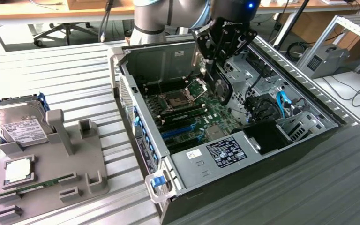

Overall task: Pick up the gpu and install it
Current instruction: 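Pick up the gpu and move the gpu toward the slot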

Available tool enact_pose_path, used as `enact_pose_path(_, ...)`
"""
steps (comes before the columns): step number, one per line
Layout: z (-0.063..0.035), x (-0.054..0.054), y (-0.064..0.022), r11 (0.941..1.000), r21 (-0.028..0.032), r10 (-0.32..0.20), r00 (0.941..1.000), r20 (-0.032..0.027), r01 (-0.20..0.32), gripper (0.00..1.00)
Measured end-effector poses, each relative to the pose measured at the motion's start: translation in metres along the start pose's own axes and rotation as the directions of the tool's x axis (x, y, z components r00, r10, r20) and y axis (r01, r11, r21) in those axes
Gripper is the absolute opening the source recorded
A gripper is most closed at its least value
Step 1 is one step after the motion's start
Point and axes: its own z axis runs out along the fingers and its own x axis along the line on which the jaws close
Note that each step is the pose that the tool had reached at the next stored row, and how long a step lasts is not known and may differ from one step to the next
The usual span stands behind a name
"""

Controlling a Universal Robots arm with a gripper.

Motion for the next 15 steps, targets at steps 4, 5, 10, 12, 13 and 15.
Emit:
enact_pose_path(4,0.0013,-0.007,0.0016,1.0000,0.0002,0.000,1.0000,0.0000,0.000,0.26)
enact_pose_path(5,0.0017,-0.009,0.0021,1.0000,0.0005,0.000,1.0000,0.0000,0.000,0.26)
enact_pose_path(10,0.0039,-0.017,0.0048,1.0000,0.0009,0.000,1.0000,0.0001,0.000,0.26)
enact_pose_path(12,0.0090,-0.021,0.0068,1.0000,0.0011,0.000,1.0000,0.0001,0.000,0.26)
enact_pose_path(13,0.0162,-0.022,0.0180,0.9999,0.0040,-0.012,0.9999,0.0004,0.012,0.26)
enact_pose_path(15,0.0176,-0.022,0.0188,0.9993,0.0032,-0.037,0.9993,0.0005,0.037,0.26)
